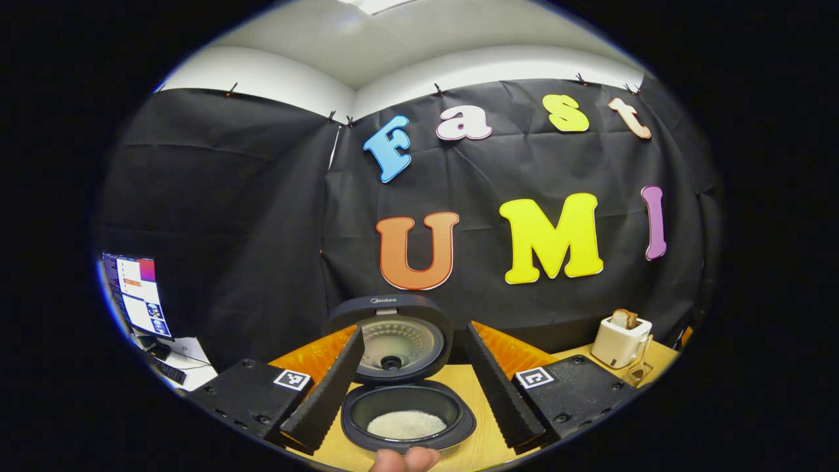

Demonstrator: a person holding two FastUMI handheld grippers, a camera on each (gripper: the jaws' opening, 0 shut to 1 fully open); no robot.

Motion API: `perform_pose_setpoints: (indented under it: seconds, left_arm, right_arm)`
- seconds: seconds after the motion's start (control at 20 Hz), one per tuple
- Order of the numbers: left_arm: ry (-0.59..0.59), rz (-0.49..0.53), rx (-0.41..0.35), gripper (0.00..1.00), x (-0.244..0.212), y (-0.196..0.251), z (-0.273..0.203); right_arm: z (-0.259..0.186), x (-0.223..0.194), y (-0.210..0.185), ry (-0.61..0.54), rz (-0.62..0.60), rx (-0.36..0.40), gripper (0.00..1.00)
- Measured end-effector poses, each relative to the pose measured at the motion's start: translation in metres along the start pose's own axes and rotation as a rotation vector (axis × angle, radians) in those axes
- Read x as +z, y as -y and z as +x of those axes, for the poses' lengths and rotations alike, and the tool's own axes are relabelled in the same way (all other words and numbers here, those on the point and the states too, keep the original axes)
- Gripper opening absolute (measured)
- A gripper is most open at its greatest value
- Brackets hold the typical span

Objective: Close the left gripper, press the button to open the rice cooker; take a wooden spoon from the chopstick holder with the right hand, scoop a spoonful of rice and pour it into the rice cooker, then put the wooden spoon back into the chopstick holder.

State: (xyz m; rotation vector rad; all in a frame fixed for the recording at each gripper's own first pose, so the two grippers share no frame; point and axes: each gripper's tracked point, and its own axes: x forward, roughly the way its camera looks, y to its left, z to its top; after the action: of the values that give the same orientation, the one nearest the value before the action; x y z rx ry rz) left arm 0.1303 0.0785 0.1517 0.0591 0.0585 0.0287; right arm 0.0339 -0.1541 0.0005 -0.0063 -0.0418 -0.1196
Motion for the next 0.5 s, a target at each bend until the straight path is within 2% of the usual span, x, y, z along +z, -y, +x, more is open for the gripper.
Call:
perform_pose_setpoints:
  seconds: [0.05,0.1,0.15,0.25,0.35,0.4,0.5]
  left_arm:
    - [-0.019,-0.022,-0.006,0.98,0.008,-0.002,0.011]
    - [-0.013,-0.023,0.023,1.0,0.018,-0.011,0.024]
    - [-0.003,0.002,0.057,0.98,0.026,-0.021,0.038]
    - [0.0,0.07,0.104,0.98,0.038,-0.032,0.061]
    - [-0.03,0.092,0.105,0.97,0.041,-0.033,0.079]
    - [-0.042,0.097,0.104,0.98,0.042,-0.031,0.089]
    - [-0.046,0.112,0.119,0.97,0.051,-0.036,0.109]
  right_arm:
    - [-0.005,-0.005,-0.005,-0.008,-0.007,0.022,0.99]
    - [-0.009,-0.01,-0.007,-0.014,-0.021,0.033,0.95]
    - [-0.014,-0.013,-0.008,-0.014,-0.032,0.041,0.92]
    - [-0.022,-0.015,-0.009,-0.012,-0.023,0.052,0.95]
    - [-0.029,-0.016,-0.007,-0.002,-0.011,0.047,0.98]
    - [-0.033,-0.018,-0.008,0.004,-0.022,0.049,0.95]
    - [-0.041,-0.026,-0.011,0.003,-0.058,0.049,0.95]
